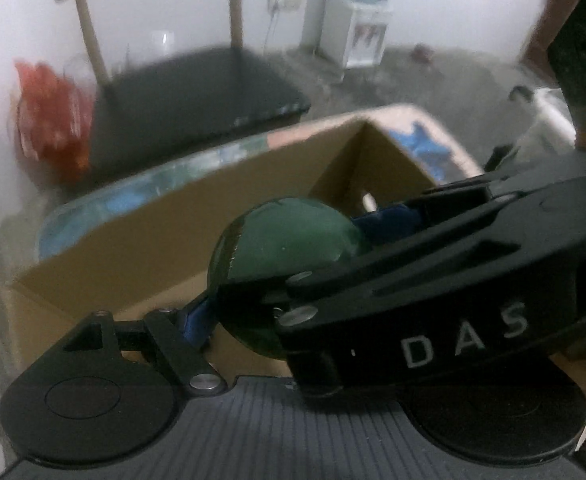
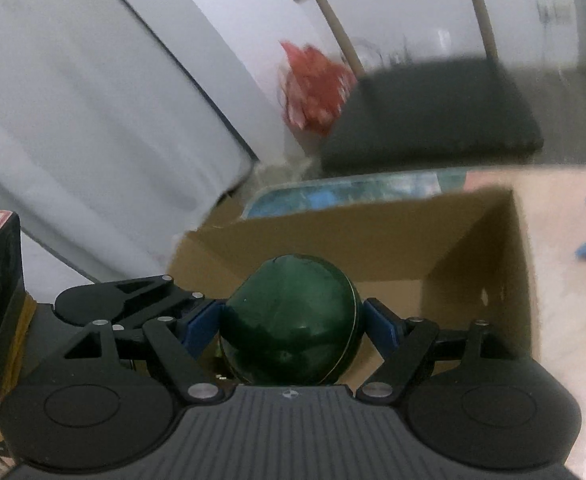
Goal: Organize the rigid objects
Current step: 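Lower the sphere into the box and open the right gripper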
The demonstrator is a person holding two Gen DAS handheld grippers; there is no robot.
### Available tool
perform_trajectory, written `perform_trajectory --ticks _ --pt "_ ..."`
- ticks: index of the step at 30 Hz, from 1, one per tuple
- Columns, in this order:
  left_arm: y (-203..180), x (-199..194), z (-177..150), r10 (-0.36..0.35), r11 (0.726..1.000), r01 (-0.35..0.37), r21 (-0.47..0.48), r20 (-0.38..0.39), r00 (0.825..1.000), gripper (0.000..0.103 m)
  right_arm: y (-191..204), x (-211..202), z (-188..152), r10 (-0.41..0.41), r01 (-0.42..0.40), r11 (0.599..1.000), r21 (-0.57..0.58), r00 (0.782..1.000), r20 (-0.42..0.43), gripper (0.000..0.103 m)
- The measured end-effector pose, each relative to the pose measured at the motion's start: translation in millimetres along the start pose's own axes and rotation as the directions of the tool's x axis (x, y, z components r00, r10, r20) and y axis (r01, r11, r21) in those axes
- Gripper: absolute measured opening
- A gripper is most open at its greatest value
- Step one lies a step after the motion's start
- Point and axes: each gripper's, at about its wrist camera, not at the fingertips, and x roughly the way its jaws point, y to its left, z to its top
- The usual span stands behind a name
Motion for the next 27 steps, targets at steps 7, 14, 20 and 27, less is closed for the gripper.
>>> perform_trajectory --ticks 7,14,20,27 --pt "8 29 2 0.023 1.0 -0.025 -0.017 -0.091 0.996 0.079 -28 41 11 0.006 -0.001 0.999 0.051 0.996 -0.091 0.082" --pt "15 46 6 0.029 0.999 -0.033 -0.028 -0.149 0.988 0.079 -40 60 10 0.009 0.002 0.996 0.089 0.992 -0.127 0.082" --pt "15 55 6 0.053 0.998 -0.056 -0.013 -0.174 0.983 0.081 -46 68 8 -0.004 0.02 0.993 0.116 0.99 -0.138 0.081" --pt "18 48 10 0.069 0.997 -0.072 -0.013 -0.152 0.986 0.086 -44 63 10 -0.008 0.02 0.993 0.113 0.994 -0.111 0.081"
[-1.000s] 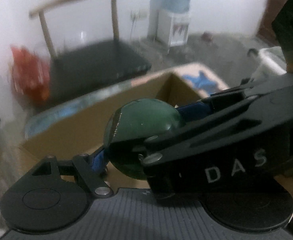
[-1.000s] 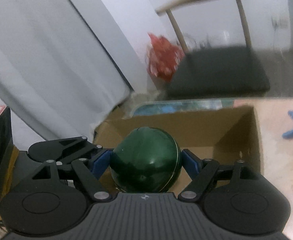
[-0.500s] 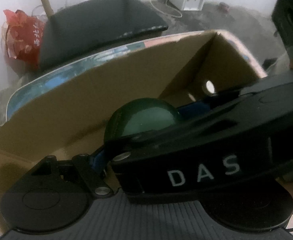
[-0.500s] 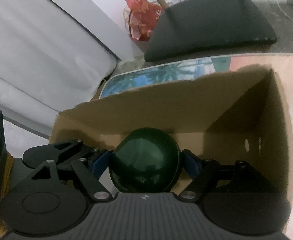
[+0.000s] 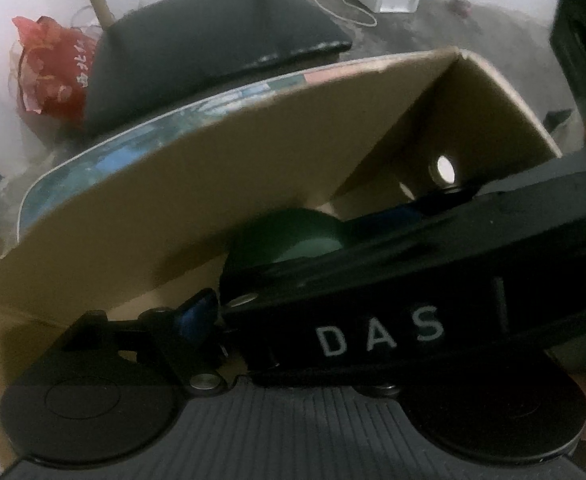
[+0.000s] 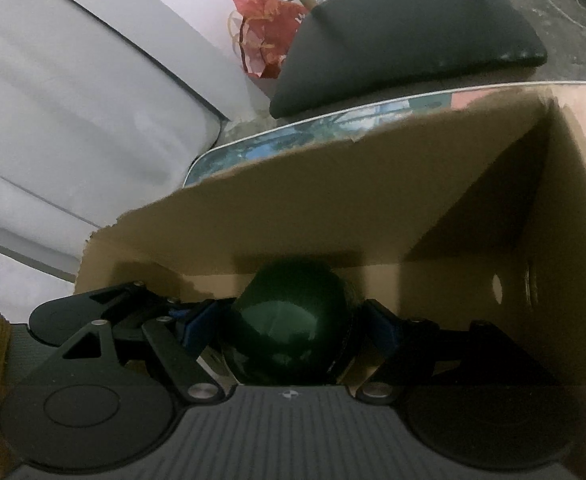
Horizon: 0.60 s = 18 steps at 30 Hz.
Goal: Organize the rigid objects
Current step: 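Lower the sphere into the box and open the right gripper, then move the right gripper back to the table toward the gold-lidded jar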
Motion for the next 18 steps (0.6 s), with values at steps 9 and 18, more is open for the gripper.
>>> perform_trajectory --ticks 9,18 --pt "13 -40 -3 0.004 0.999 -0.001 -0.047 0.069 0.998 0.092 14 -48 -11 -0.027 0.028 0.999 -0.016 0.995 0.095 0.084" --pt "26 -110 -26 -0.016 0.993 0.038 -0.108 0.198 0.98 0.092 44 -151 -59 0.026 -0.009 0.998 -0.057 0.952 0.304 0.084"
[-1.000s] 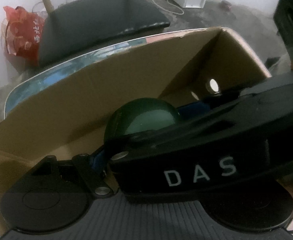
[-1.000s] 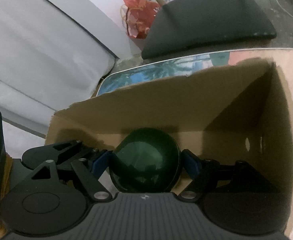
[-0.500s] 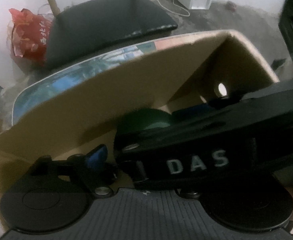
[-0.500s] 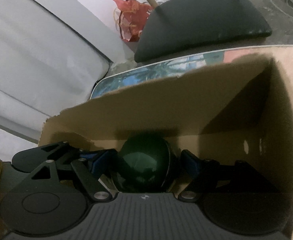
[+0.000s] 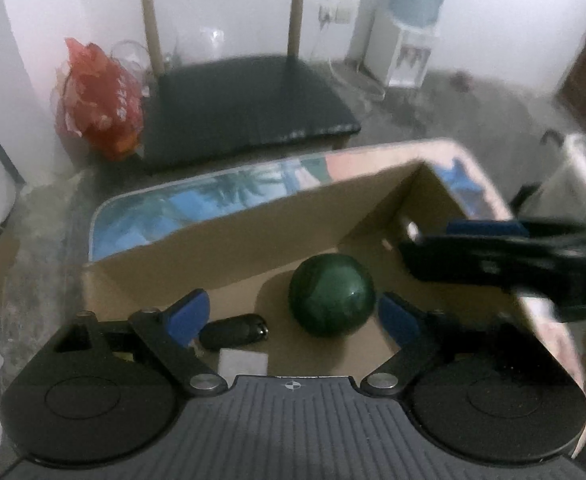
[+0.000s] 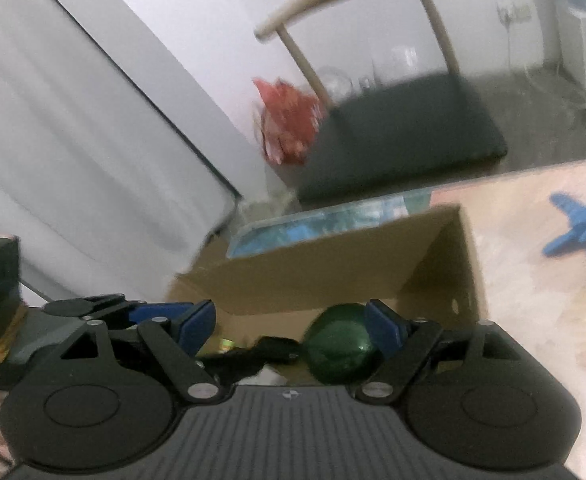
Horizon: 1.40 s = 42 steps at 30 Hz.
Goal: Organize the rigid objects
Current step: 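Move the right gripper back to the table toward the gold-lidded jar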
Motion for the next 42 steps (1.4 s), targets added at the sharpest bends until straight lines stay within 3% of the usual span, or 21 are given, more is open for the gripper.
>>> perform_trajectory --ticks 3,9,16,20,27,36,42 --pt "4 -33 -8 -0.028 1.0 0.029 -0.011 0.062 0.998 0.092 16 -46 -16 0.005 -0.002 0.999 -0.042 0.997 0.08 0.084" --pt "8 -108 -43 -0.073 0.997 0.072 0.011 0.197 0.978 0.093 48 -128 -71 0.052 -0.022 0.992 -0.127 0.97 0.239 0.086" --pt "21 -161 -130 -0.106 0.992 0.121 -0.026 0.328 0.939 0.096 56 -175 -162 0.099 -0.078 0.994 -0.075 0.932 0.348 0.09" --pt "26 -152 -177 -0.061 0.992 0.094 -0.087 0.324 0.944 0.096 53 -174 -200 0.093 -0.092 0.996 -0.022 0.927 0.364 0.09" --pt "7 -111 -233 -0.009 0.99 0.052 -0.13 0.308 0.951 0.096 49 -146 -229 0.059 -0.072 0.997 0.032 0.952 0.299 0.09" --pt "-36 -64 -257 0.076 0.994 -0.093 0.052 0.275 0.958 0.095 35 -108 -250 0.05 -0.076 0.991 0.108 0.974 0.22 0.09" --pt "-53 -40 -261 0.08 0.982 -0.12 0.147 0.249 0.965 0.095 25 -82 -251 0.056 -0.082 0.987 0.14 0.983 0.176 0.087"
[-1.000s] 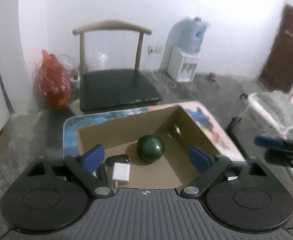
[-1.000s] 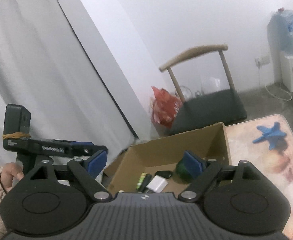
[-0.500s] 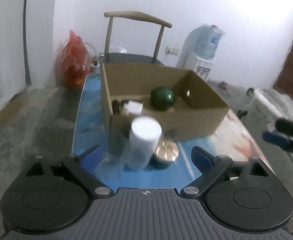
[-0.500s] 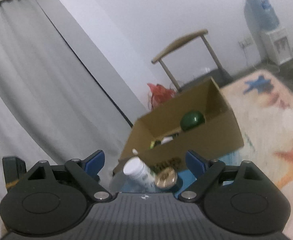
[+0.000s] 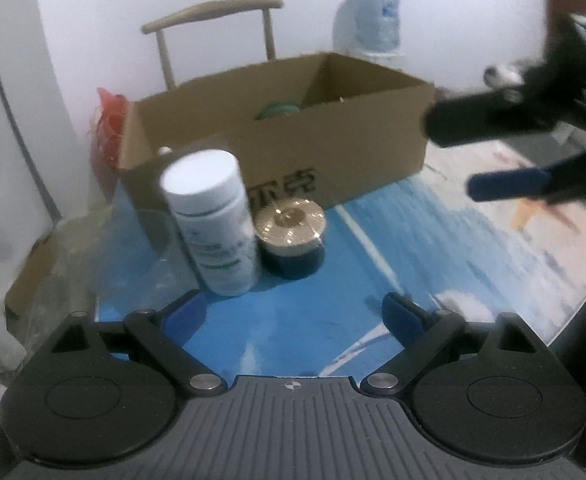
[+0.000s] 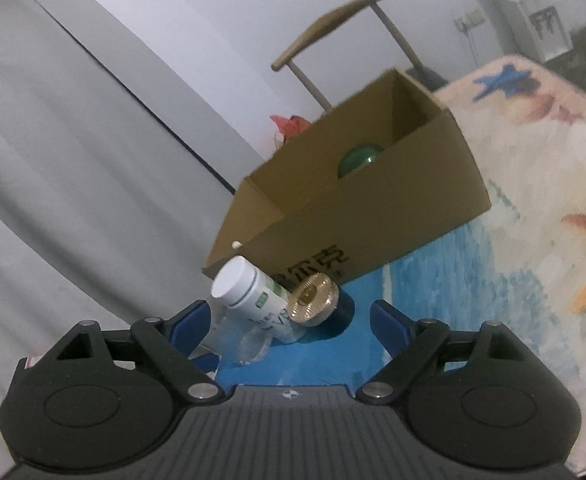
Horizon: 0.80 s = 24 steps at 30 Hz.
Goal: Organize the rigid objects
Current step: 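Move the right gripper back to the table toward the gold-lidded jar, then close the right gripper on the gold-lidded jar's lid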
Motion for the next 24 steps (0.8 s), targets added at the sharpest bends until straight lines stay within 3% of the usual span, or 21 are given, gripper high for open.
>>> perform_trajectory --ticks 4,7,19,24 --pt "-6 14 1 -0.008 1.0 0.009 0.03 -0.011 1.0 0.095 -8 26 4 0.022 -0.022 1.0 0.01 0.999 -0.043 0.072" --pt "-12 25 3 -0.019 0.999 0.019 0.039 -0.014 1.0 0.095 -12 50 9 0.028 -0.028 1.0 0.007 0.996 -0.083 0.067" --pt "-23 65 8 -0.064 0.996 0.067 0.051 -0.058 0.996 0.094 -29 123 30 0.031 -0.035 0.999 -0.019 0.977 -0.212 0.058" --pt "-26 67 7 -0.063 0.997 0.066 0.051 -0.053 0.997 0.095 -36 140 32 0.071 -0.078 0.997 -0.017 0.964 -0.257 0.058"
